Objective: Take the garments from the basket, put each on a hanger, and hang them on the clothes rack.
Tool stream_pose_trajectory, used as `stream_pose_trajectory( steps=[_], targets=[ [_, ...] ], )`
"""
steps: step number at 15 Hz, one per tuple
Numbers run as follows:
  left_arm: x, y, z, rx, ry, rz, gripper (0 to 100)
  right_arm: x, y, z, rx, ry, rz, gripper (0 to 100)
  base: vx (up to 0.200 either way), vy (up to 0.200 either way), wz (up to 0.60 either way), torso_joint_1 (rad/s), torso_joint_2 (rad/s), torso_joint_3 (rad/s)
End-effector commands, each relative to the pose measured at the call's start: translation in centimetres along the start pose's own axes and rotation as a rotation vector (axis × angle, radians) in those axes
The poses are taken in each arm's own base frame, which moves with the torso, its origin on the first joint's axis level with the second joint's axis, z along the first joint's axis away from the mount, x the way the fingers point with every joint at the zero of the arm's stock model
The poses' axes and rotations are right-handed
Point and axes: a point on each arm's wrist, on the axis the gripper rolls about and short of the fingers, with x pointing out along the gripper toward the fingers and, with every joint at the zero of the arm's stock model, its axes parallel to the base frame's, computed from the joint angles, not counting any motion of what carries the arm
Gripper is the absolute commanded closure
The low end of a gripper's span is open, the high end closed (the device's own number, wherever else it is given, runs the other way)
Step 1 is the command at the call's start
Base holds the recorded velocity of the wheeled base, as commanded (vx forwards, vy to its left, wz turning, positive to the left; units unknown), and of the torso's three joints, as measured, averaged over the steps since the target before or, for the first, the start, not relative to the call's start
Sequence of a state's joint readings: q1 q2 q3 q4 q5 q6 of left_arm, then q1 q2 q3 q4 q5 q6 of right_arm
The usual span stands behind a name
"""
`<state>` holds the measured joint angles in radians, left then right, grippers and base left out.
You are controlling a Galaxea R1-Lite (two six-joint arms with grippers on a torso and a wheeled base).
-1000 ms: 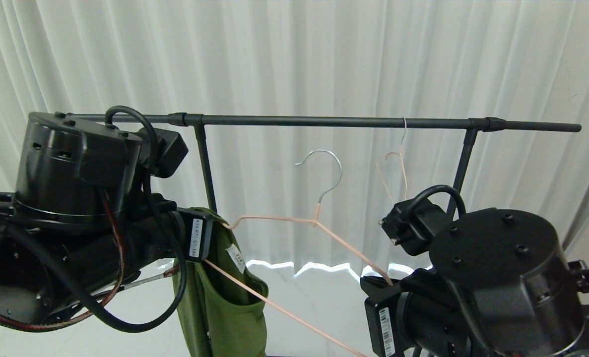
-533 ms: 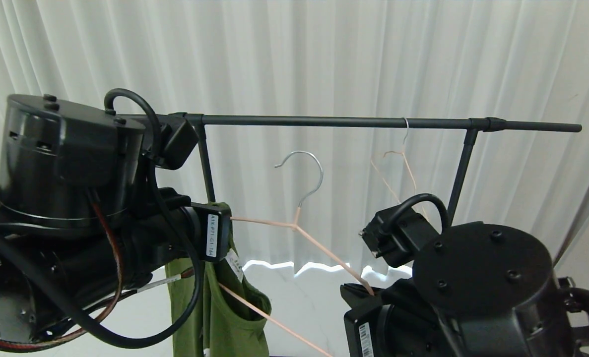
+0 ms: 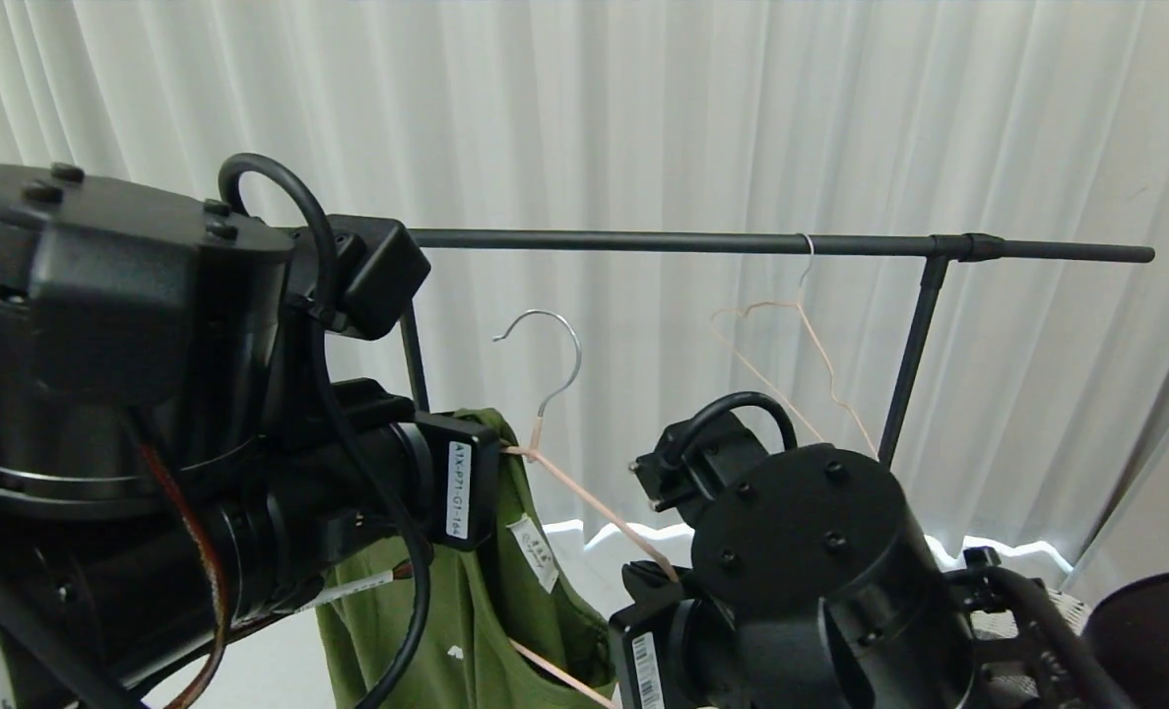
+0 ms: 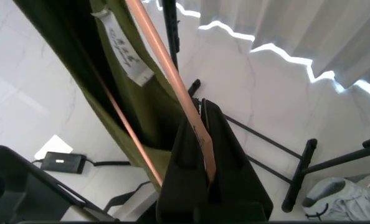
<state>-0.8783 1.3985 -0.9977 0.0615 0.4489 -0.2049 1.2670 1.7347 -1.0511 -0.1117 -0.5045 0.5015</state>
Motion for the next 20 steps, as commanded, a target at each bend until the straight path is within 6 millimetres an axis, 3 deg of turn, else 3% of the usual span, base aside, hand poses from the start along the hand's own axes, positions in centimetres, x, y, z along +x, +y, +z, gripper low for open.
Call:
stream_pose_trajectory(
  steps=[1,4,12,17,18,20],
  targets=[
    [-0.4,-0.3,0.1,0.001,-0.012,-0.018,100,1.0,0.5,-0.2,-0.006,0.010,-0.005,100,0.000,0.000,0.00,0.000,0.00,0.000],
    [-1.0,-0.5,0.0,0.006,-0.017,-0.039,100,0.9,0.4,-0.1,0.001,0.001,-0.009,100,0.000,0.000,0.00,0.000,0.00,0.000],
    [-1.7,-0.2,0.0,0.039,-0.037,-0.040,100,-2.8,-1.0,2.5,0.104,-0.174,0.067,100,0.000,0.000,0.00,0.000,0.00,0.000],
    [-2.2,-1.0,-0.2,0.072,-0.041,-0.086,100,-3.1,-0.6,3.2,0.090,-0.252,0.077,100,0.000,0.000,0.00,0.000,0.00,0.000],
    [-2.3,-1.0,-0.2,0.071,-0.041,-0.086,0,-3.2,-0.6,3.3,0.086,-0.265,0.073,100,0.000,0.000,0.00,0.000,0.00,0.000],
    [-2.4,-0.9,0.0,0.067,-0.049,-0.088,0,-3.5,-0.7,3.6,0.089,-0.298,0.055,100,0.000,0.000,0.00,0.000,0.00,0.000]
  ],
)
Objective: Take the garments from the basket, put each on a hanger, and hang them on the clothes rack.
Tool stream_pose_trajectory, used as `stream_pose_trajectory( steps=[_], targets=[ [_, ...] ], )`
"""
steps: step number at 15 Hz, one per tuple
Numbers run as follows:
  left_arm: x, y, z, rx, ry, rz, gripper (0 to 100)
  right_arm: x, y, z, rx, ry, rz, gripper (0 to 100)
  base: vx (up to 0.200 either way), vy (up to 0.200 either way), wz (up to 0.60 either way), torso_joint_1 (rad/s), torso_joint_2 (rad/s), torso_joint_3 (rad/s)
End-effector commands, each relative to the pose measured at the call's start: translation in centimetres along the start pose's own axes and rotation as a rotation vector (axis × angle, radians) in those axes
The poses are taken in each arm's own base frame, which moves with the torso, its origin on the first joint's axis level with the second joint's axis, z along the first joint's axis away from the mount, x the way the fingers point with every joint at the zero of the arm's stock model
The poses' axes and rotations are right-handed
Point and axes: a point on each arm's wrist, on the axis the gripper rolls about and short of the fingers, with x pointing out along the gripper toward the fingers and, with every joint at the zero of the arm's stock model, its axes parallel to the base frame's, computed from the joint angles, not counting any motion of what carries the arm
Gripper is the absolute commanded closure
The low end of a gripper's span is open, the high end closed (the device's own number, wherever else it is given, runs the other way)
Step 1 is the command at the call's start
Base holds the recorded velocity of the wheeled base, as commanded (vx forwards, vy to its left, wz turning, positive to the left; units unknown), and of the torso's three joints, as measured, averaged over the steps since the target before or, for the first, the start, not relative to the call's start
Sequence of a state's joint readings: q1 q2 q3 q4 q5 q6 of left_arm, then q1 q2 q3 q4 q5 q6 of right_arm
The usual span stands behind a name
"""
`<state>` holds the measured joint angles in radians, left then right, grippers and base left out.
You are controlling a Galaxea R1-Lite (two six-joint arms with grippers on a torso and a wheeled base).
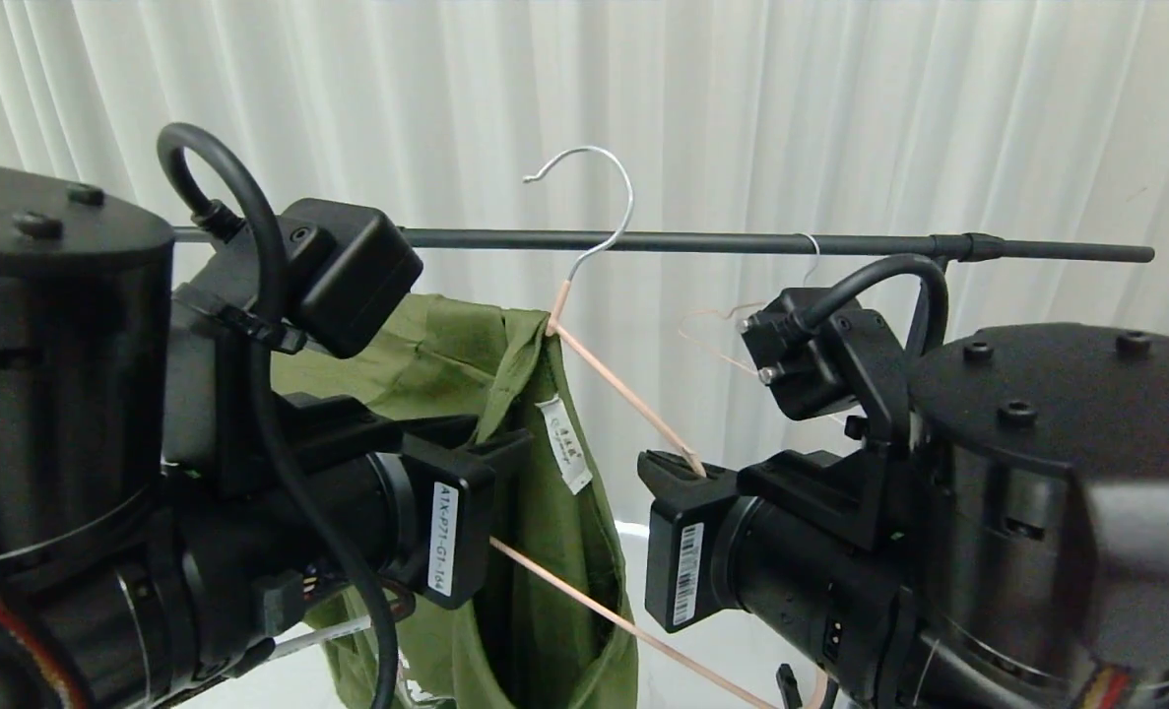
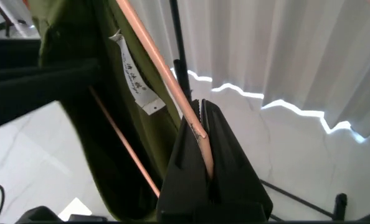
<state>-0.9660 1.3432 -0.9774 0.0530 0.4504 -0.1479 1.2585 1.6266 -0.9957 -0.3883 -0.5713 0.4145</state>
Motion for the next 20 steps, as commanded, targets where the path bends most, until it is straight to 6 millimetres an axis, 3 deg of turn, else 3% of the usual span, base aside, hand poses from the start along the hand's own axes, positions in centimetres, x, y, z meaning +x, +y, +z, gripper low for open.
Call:
stream_pose_trajectory(
  steps=[1,5,10,12,15,20],
  targets=[
    [-0.3,0.1,0.2,-0.008,-0.012,-0.003,0,-0.4,0.0,0.5,0.000,-0.031,-0.003,100,0.000,0.000,0.00,0.000,0.00,0.000],
    [-1.5,0.6,0.0,-0.004,-0.033,-0.010,0,-1.7,-1.4,0.0,-0.076,-0.057,-0.013,100,0.000,0.000,0.00,0.000,0.00,0.000],
    [-4.8,2.4,-1.9,0.171,-0.077,-0.060,0,-5.6,-4.9,-2.0,-0.224,-0.034,-0.015,100,0.000,0.000,0.00,0.000,0.00,0.000],
    [-5.0,2.5,-2.4,0.211,-0.102,-0.100,0,-7.4,-6.4,-2.8,-0.286,-0.017,-0.003,100,0.000,0.000,0.00,0.000,0.00,0.000],
    [-5.0,2.5,-4.8,0.319,-0.059,-0.251,0,-9.3,-7.7,-3.9,-0.363,0.006,0.077,100,0.000,0.000,0.00,0.000,0.00,0.000],
    [-4.3,1.6,-5.7,0.354,-0.020,-0.463,0,-10.5,-7.5,-5.4,-0.438,0.041,0.162,100,0.000,0.000,0.00,0.000,0.00,0.000]
  ],
)
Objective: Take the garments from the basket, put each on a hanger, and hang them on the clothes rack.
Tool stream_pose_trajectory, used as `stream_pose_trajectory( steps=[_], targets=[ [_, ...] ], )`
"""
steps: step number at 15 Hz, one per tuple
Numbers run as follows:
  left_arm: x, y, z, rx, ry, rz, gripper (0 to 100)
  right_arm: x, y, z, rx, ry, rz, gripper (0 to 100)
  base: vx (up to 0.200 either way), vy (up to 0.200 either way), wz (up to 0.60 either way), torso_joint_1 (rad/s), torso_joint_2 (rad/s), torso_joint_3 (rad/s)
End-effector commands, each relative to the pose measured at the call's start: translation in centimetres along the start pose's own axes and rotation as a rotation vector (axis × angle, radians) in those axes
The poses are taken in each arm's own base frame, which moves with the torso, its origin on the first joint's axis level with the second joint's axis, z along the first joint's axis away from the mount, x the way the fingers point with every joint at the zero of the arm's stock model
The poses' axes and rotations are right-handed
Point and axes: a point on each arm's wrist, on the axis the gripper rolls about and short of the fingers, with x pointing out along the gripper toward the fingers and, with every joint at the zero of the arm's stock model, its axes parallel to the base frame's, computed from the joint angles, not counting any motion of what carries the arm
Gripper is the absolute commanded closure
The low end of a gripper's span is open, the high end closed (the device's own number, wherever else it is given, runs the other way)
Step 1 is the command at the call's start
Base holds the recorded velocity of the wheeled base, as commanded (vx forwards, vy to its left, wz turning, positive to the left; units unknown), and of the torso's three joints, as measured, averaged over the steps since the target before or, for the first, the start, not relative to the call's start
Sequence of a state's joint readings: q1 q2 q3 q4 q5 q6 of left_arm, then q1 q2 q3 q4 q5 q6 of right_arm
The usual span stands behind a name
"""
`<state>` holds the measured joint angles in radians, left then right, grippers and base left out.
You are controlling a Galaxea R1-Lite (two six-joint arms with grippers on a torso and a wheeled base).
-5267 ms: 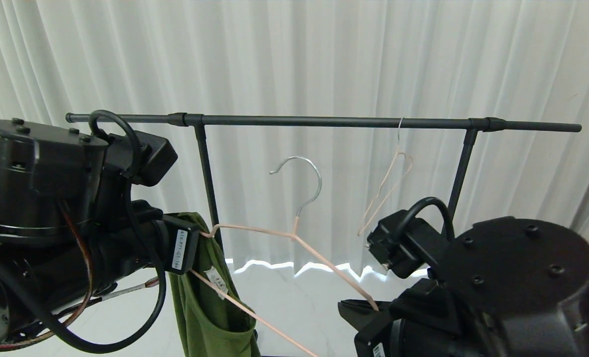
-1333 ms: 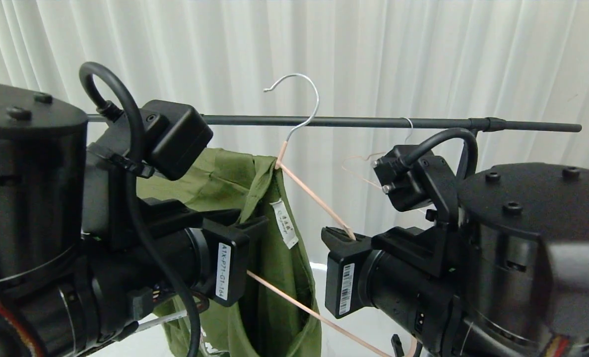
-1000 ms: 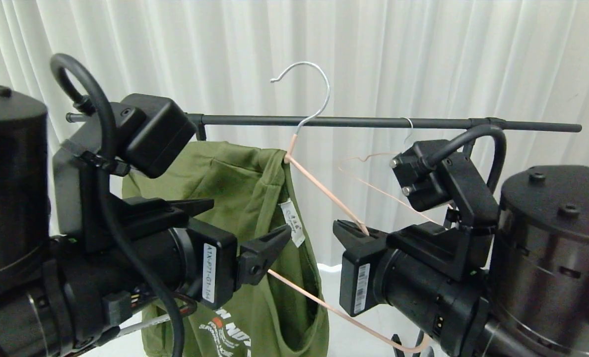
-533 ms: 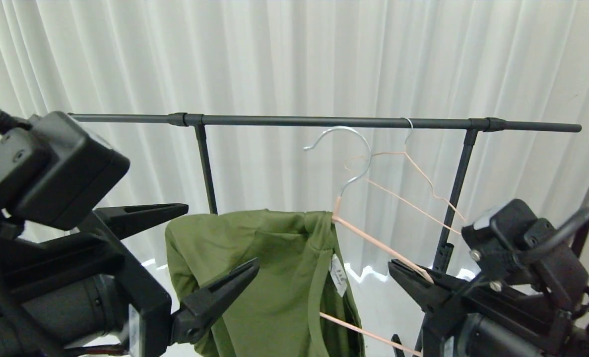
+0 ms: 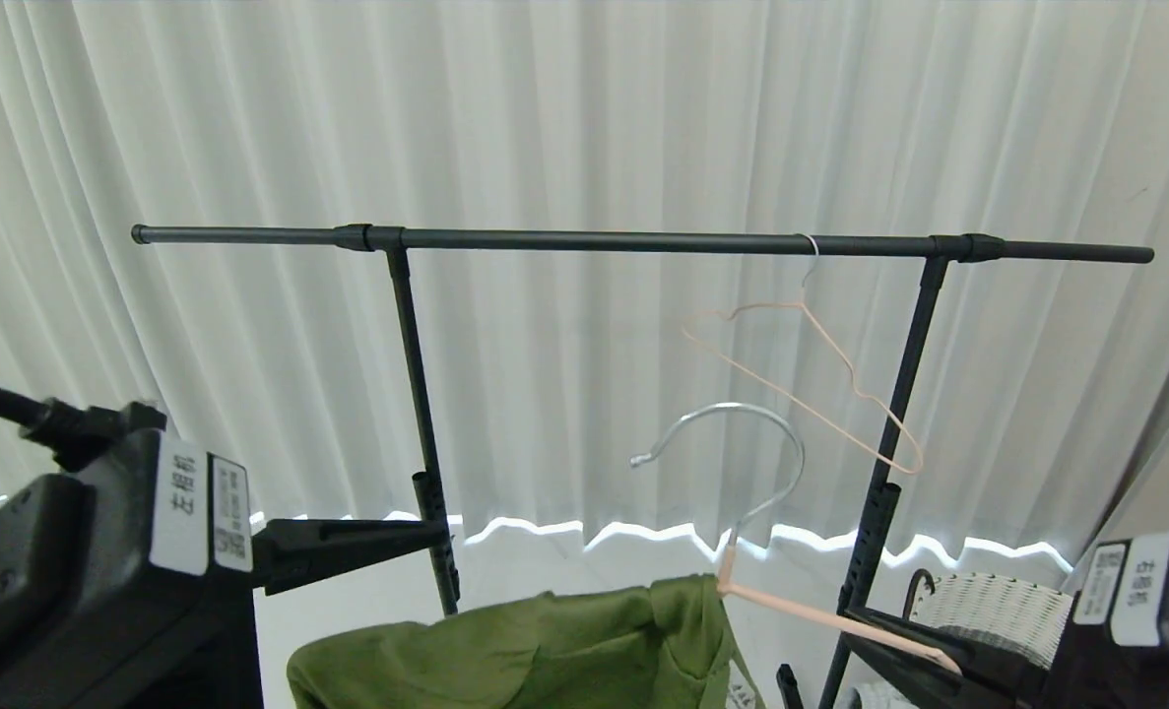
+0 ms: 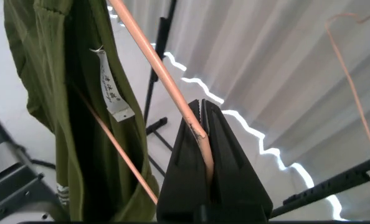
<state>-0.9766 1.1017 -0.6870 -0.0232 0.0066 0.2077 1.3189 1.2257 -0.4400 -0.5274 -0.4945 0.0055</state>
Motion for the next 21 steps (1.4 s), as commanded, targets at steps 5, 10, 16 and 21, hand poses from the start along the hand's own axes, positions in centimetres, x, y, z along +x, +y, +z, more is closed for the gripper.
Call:
stream_pose_trajectory(
  steps=[5,10,16,21],
  targets=[
    [1.5,-1.7,-2.4,0.042,0.093,-0.181,0,-1.3,1.7,-0.9,-0.061,0.003,0.123,100,0.000,0.000,0.00,0.000,0.00,0.000],
    [2.3,-3.0,-3.4,0.065,0.145,-0.269,0,-1.4,1.8,-0.8,-0.090,-0.001,0.131,100,0.000,0.000,0.00,0.000,0.00,0.000],
    [2.7,-3.0,-3.6,0.056,0.167,-0.270,0,-1.5,2.1,-0.7,-0.094,-0.009,0.146,100,0.000,0.000,0.00,0.000,0.00,0.000],
    [2.7,-3.1,-4.0,0.056,0.179,-0.272,0,-1.9,1.9,-0.4,-0.093,-0.030,0.149,100,0.000,0.000,0.00,0.000,0.00,0.000]
  ],
)
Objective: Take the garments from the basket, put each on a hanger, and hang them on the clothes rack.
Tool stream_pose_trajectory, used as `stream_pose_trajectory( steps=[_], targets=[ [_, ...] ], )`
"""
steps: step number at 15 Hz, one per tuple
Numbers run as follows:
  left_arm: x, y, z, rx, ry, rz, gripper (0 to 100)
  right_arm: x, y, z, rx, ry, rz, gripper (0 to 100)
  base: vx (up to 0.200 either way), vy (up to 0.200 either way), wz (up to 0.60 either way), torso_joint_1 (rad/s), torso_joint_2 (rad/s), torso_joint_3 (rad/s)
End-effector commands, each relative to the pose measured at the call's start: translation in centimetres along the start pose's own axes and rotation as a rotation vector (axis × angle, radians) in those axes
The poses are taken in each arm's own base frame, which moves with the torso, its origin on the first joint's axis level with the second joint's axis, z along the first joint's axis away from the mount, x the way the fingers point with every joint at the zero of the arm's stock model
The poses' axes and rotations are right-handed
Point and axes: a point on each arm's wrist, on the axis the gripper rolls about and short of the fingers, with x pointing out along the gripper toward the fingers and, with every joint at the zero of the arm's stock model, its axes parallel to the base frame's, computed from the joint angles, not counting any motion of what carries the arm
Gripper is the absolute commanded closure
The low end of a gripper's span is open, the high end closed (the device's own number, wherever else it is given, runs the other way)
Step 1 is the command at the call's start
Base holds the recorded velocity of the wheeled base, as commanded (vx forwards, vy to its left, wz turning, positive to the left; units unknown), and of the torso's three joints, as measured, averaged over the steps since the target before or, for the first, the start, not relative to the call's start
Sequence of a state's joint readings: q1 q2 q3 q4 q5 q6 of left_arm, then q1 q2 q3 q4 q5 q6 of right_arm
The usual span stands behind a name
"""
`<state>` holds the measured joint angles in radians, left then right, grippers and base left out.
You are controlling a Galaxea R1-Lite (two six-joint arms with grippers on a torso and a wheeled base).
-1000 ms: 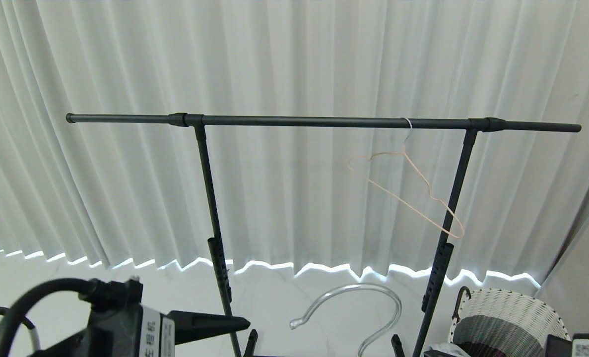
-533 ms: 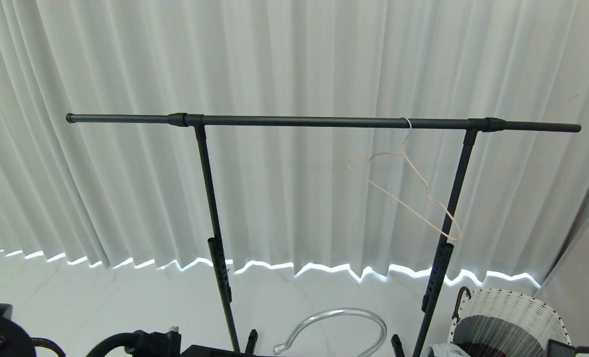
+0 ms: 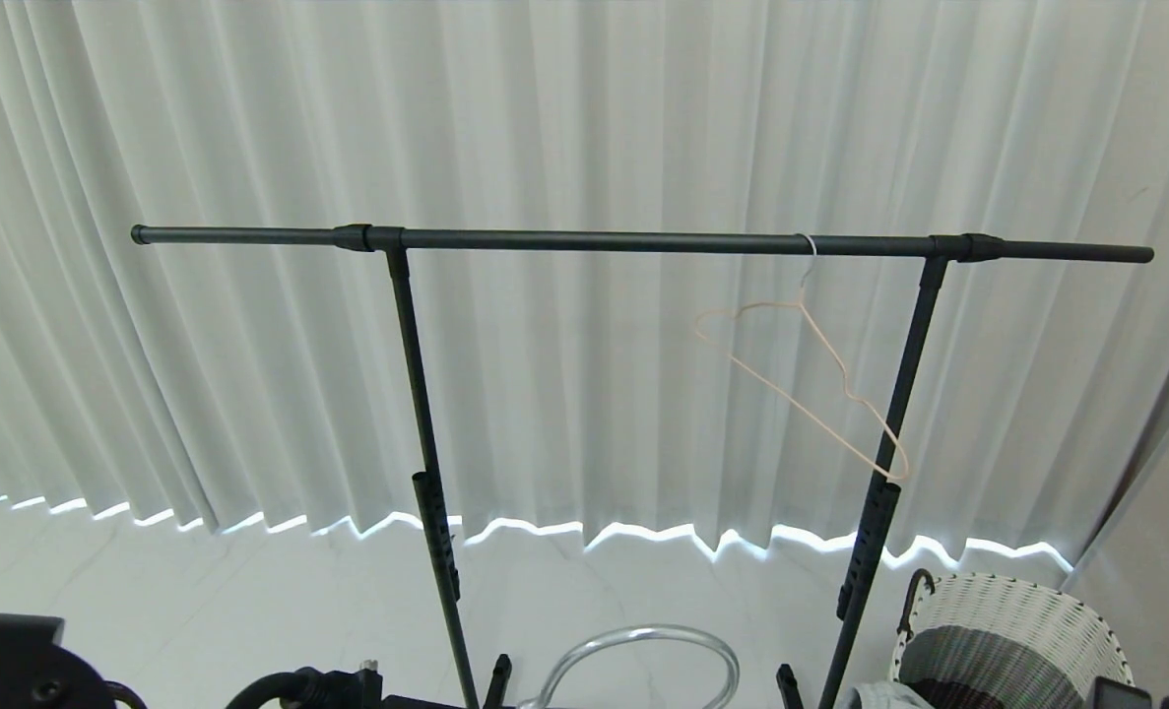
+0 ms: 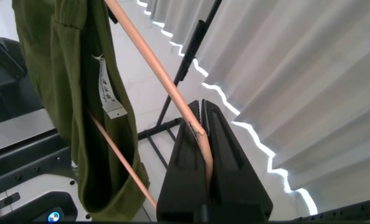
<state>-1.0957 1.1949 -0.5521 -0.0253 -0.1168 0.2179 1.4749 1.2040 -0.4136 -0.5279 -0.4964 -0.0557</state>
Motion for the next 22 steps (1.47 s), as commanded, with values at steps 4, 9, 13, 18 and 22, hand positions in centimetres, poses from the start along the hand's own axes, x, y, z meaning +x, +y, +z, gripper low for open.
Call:
stream_pose_trajectory(
  steps=[4,9,13,18,22],
  targets=[
    [0.3,0.0,-0.1,-0.002,0.015,0.002,100,-0.3,-0.1,0.2,0.006,-0.018,0.005,100,0.000,0.000,0.00,0.000,0.00,0.000],
    [0.5,0.6,0.0,-0.016,0.006,0.032,100,-0.4,0.1,0.6,0.011,-0.031,0.018,100,0.000,0.000,0.00,0.000,0.00,0.000],
    [0.4,1.0,0.1,-0.021,-0.013,0.060,100,-0.5,0.1,0.6,0.008,-0.032,0.018,0,0.000,0.000,0.00,0.000,0.00,0.000],
    [0.3,1.3,0.0,0.015,0.005,0.143,100,-0.5,-1.3,0.5,0.029,-0.027,-0.058,0,0.000,0.000,0.00,0.000,0.00,0.000],
    [0.8,3.2,-0.5,-0.042,0.104,0.376,100,-0.1,-1.7,0.3,0.034,-0.014,-0.078,0,0.000,0.000,0.00,0.000,0.00,0.000]
  ],
)
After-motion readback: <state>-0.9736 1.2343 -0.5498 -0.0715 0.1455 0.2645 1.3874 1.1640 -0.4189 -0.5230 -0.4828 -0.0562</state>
